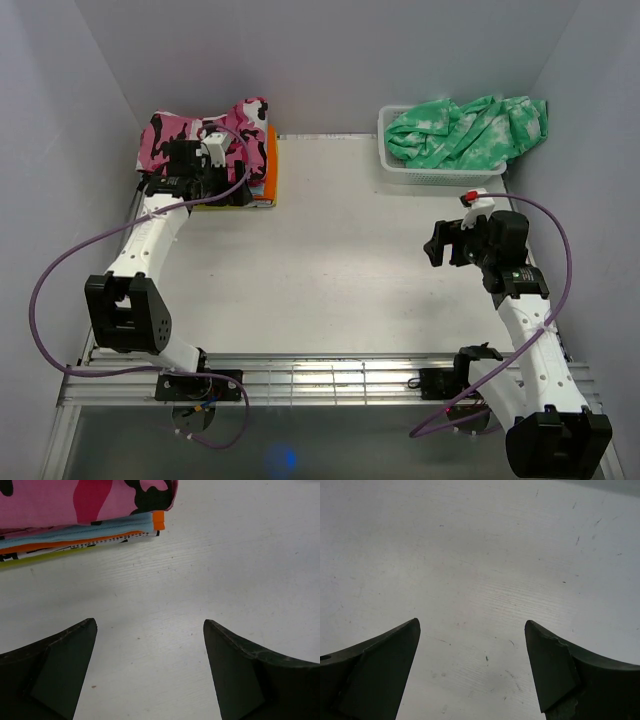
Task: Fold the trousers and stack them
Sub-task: Grab the trousers from the pile
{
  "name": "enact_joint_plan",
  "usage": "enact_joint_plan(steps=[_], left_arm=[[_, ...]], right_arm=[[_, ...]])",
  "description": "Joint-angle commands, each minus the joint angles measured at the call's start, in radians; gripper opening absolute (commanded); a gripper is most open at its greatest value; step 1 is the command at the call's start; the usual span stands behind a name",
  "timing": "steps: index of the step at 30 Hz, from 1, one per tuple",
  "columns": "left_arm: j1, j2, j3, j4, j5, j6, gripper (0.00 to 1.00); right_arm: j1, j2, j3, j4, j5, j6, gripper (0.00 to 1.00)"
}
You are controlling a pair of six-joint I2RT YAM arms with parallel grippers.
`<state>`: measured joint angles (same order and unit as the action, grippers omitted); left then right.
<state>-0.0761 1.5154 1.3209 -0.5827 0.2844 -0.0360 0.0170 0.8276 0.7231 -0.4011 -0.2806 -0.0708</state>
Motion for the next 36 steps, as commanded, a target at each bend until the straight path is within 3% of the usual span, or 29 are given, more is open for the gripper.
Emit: enact_joint_plan(steps=[1,11,20,26,31,36], left_arm=[[0.001,0.006,0.107,-0.067,0.006,-0.041,0.98],[0.007,0.054,0.366,-0.210,0.090,-0.054,0.98],[0.012,0.009,0.318,-0.187,0.081,-0.079,0.98],[0.013,0.012,0.288,-0.181,0.099,-0.081,0.98],[0.013,0.022,0.270,-0.187,0.110,-0.077,0.98],[0.013,0.006,0.239,-0.198,0.062,-0.061,0.98]], right_arm=[[-0.003,0.022,0.068,0.044,0.024,0.031,0.90],[-0.003,0.367,0.455,0.120,0.128,0.063,0.90],[-0.049,0.844,0.998,0.162,0.187,0.224,0.90],[-0.049,1.232,1.419,0.056,0.118,0.287,0.90],[-0.040,1.364,1.444,0.087,0.239,0.253,0.90],[-0.043,1.426,1.432,0.094,0.459,0.244,0.90]])
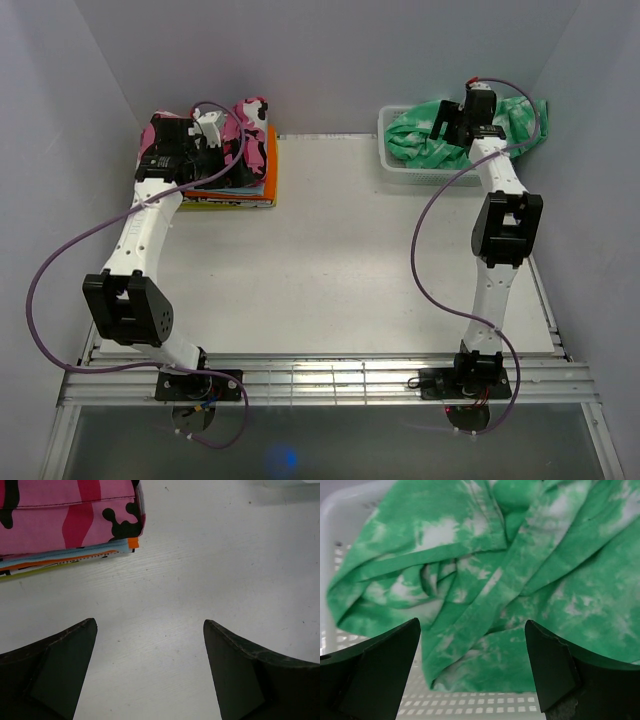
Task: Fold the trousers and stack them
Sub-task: Grab the trousers from the pile
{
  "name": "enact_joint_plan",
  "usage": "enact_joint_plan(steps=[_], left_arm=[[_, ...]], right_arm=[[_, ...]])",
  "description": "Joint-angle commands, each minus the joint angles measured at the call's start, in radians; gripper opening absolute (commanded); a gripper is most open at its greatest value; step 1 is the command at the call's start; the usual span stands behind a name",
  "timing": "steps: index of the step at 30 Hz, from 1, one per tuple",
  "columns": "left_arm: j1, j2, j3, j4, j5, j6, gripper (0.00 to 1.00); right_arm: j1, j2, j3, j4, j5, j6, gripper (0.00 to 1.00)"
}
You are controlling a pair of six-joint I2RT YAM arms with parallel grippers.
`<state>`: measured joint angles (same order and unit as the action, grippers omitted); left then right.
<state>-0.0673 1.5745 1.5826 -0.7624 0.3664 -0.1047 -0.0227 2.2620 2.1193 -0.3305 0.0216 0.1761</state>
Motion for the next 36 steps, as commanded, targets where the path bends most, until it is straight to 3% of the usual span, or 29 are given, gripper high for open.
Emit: enact_joint_plan(steps=[1,6,16,20,21,24,25,26,28,31,36], left_arm=[[0.004,-0.056,-0.032,-0.023,-0.024,0.010,0.98],[0.004,-0.056,-0.041,-0.038,-0.044,0.014,0.98],[0.004,-0.065,-0.045,-0.071,-0.061,0.028,0.98],[0.006,-0.079,-0.055,-0.089,-0.080,0.037,0.98],[0.004,-0.082,-0.055,-0.090,-0.083,0.039,0.98],[0.004,-0.087,-0.053,-0.101,-0.104,0.046,0.98],[0.004,-0.087,-0.053,-0.107,-0.107,0.049,0.98],[0.006,-0.087,-0.052,-0.109,-0.116,0.051,0.98],[0.006,-0.085,-0.049,-0.118,-0.122,0.056,0.98],[0.004,-0.079,-0.046,-0.126,-0.124,0.060,0.98],[0.004,-0.059,-0.029,-0.124,-0.124,0.059,0.98]], right_arm=[[-0.003,0.017,0.039,0.027,0.175,-0.009,0.90],[-0.003,0.122,0.091,0.057,0.322,-0.044,0.90],[-0.005,0.286,0.148,0.203,0.319,-0.115,0.91],[-0.003,0.329,0.163,0.249,0.293,-0.125,1.00],[-0.003,0.337,0.159,0.260,0.299,-0.133,0.97],[-0.005,0.372,0.151,0.315,0.310,-0.159,0.75],[-0.006,0.378,0.154,0.326,0.310,-0.170,0.62],[-0.006,0.384,0.165,0.353,0.307,-0.171,0.39],[-0.008,0.386,0.180,0.387,0.290,-0.171,0.21],[-0.014,0.349,0.176,0.430,0.236,-0.171,0.08],[-0.034,0.188,0.113,0.519,0.153,-0.095,0.08]])
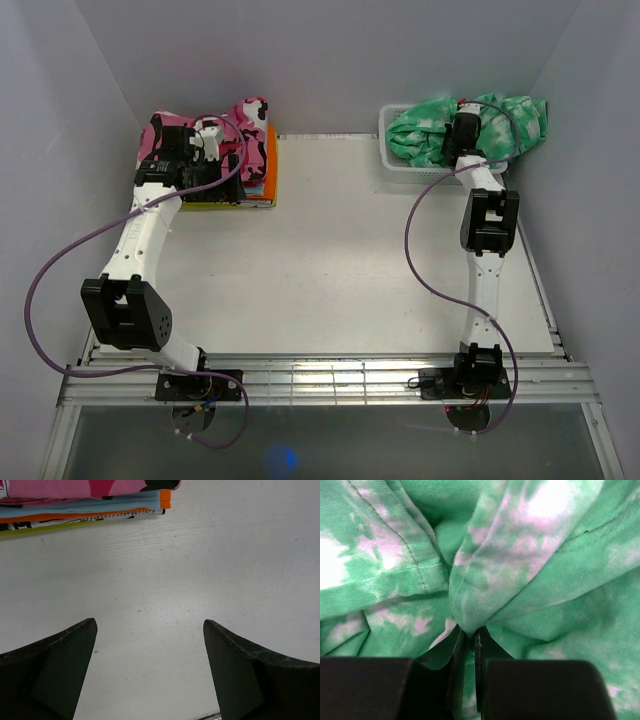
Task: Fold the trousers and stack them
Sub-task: Grab the trousers from the pile
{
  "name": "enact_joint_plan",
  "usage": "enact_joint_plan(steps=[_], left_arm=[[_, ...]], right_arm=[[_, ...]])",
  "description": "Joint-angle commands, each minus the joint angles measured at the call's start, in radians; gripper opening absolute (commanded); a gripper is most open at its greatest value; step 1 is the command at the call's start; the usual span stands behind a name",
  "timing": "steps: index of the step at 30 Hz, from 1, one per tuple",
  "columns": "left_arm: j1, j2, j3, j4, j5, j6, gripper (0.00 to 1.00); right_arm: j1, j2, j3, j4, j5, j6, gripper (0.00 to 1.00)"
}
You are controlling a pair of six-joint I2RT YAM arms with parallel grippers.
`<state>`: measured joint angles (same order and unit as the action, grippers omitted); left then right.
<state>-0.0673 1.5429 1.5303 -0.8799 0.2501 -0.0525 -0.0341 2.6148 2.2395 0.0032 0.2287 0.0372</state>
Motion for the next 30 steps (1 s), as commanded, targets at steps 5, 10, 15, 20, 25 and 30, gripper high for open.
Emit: enact_joint_plan(steps=[5,10,15,20,25,30], left_arm=[[0.004,-0.010,0.044,0.001,0.006,0.003,0.98],[0.006,-0.001,0.073,0.002,0.015,0.003,0.98],[0.004,-0.001,0.090,0.004,0.006,-0.003,0.98],[0.004,-0.009,0.096,0.019,0.000,-0.024,0.98],[0.004,-0.015,0.085,0.039,0.041,-0.053,0.98],[0.004,-0.069,0.058,0.103,0.141,-0.081,0.98]], right_arm=[[-0.023,-0.332,-0.105,0.363,-0.107,0.032,0.08],[-0.023,-0.433,-0.044,0.409,-0.127,0.039,0.08],[-0.020,-0.518,0.003,0.491,-0.161,0.062,0.08],[-0.006,-0.591,0.074,0.558,-0.198,0.064,0.08],[0.033,-0.694,0.083,0.697,-0.218,-0.028,0.08],[0.120,-0.940,-0.061,0.736,-0.327,0.015,0.08]])
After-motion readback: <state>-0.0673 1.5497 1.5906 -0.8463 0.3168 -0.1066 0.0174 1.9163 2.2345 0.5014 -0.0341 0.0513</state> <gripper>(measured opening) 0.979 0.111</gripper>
